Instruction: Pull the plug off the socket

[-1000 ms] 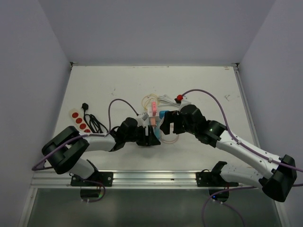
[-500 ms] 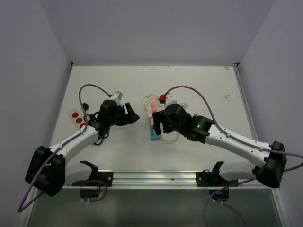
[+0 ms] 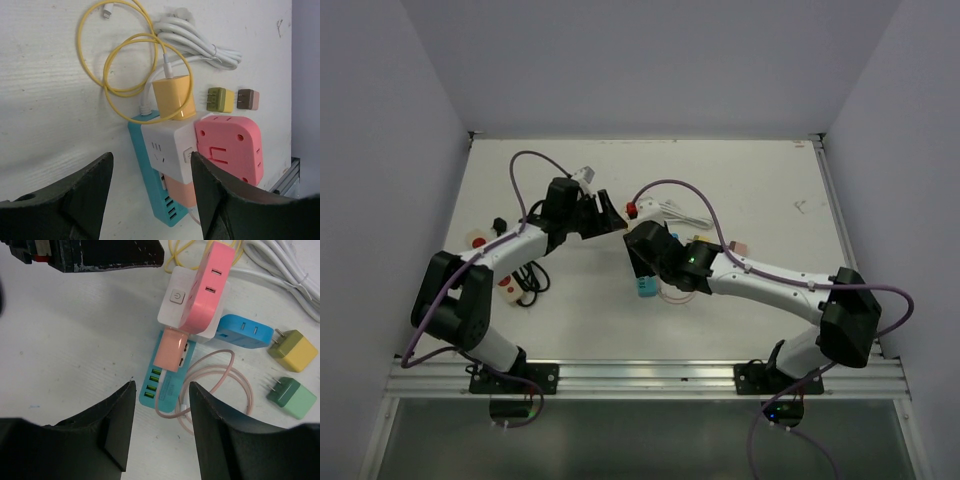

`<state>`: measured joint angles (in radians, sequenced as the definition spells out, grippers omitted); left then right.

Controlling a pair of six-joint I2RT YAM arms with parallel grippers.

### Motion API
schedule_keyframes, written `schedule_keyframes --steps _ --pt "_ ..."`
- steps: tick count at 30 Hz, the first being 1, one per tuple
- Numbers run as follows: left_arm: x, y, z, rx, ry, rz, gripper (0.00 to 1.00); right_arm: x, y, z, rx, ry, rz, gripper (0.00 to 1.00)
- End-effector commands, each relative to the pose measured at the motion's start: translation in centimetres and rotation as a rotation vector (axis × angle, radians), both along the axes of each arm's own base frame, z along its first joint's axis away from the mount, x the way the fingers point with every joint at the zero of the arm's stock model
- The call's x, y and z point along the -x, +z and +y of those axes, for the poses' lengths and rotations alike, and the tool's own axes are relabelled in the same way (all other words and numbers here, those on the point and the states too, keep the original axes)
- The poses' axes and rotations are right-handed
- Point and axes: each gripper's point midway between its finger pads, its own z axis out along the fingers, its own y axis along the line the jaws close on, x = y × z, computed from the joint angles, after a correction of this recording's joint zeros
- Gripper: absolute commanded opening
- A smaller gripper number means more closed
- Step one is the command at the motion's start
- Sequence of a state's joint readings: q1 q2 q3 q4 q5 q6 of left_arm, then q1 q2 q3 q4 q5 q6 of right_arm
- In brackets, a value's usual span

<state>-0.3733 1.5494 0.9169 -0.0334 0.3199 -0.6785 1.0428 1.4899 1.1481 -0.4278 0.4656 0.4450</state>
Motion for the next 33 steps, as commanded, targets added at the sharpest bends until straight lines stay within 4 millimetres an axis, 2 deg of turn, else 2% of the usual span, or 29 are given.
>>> schedule_keyframes --steps 1,9,14,19,22,27,33 --pt "-0.9 1.9 -1.5 0.07 -0.059 -0.048 0.67 -2.1 2.1 1.5 -0.06 -0.057 -0.094 0.5" --pt "-0.1 1.9 -2.1 0.087 -0.092 -0.052 0.67 -2.9 -1.0 1.5 -0.049 -0.128 -0.092 0.44" --pt "0.4 0.6 -2.8 0.075 -0.111 -0.023 0.67 -3.2 -2.7 1.6 -0.036 -0.153 -0.09 0.44" --pt "0.9 -0.8 -3.3 0.068 -0.114 0.007 0.66 -3.3 -3.4 1.4 -0.038 -0.179 -0.086 0.44" --pt "1.0 -1.4 -3.4 0.054 -0.112 0.013 0.66 -3.1 -2.8 1.1 -0.053 -0.184 -0.09 0.44" --pt "1.6 -2.9 -3.3 0.033 -0.11 0.042 0.66 -3.0 0.4 0.1 -0.086 -0.199 -0.126 0.44" --pt "2.7 -3.8 -2.9 0.033 -0.101 0.06 0.66 -4.5 3.6 -1.2 -0.108 -0.259 -0.152 0.45"
